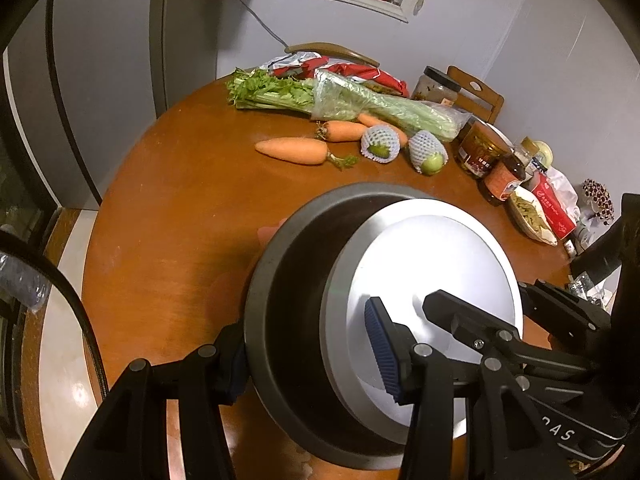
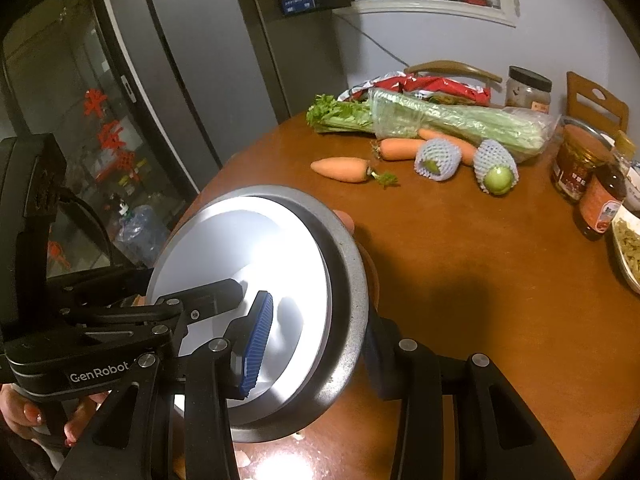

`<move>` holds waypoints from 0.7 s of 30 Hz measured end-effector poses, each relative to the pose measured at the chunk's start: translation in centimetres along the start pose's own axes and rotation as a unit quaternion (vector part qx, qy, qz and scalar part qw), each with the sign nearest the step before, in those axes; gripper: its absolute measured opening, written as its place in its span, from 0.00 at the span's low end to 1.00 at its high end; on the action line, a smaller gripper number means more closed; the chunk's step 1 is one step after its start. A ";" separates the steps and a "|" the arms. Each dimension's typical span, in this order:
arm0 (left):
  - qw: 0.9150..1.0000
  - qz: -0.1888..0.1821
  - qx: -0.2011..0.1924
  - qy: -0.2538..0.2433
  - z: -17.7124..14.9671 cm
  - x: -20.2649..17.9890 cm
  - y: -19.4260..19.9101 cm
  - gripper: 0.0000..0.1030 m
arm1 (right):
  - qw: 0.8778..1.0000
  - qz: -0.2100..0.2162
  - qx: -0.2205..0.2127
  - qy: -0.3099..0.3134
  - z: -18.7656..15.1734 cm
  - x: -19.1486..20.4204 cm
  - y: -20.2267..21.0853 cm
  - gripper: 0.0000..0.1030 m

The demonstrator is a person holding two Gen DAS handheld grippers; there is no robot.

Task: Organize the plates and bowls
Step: 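Lift and carry the steel bowl stack with the left tool toward the grey tray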

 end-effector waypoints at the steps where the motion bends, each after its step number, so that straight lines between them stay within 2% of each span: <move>1: 1.000 0.000 0.002 0.000 0.0 0.0 -0.2 0.49 | 1.000 -0.001 0.001 -0.001 0.1 0.0 -0.2 0.42; 21: 1.000 0.008 0.014 0.006 0.0 1.1 -2.7 0.50 | 1.000 -0.014 0.014 0.001 0.0 -0.3 -2.8 0.41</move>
Point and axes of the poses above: each gripper's, at about its wrist camera, not at the fingertips, and y roughly against the way its jaws point, x to its left, z to its top, the point moved 3 cm from there along -y, roughly the way its jaws point, and after that the axes turned 12 degrees about -y, right-handed, at the moved point
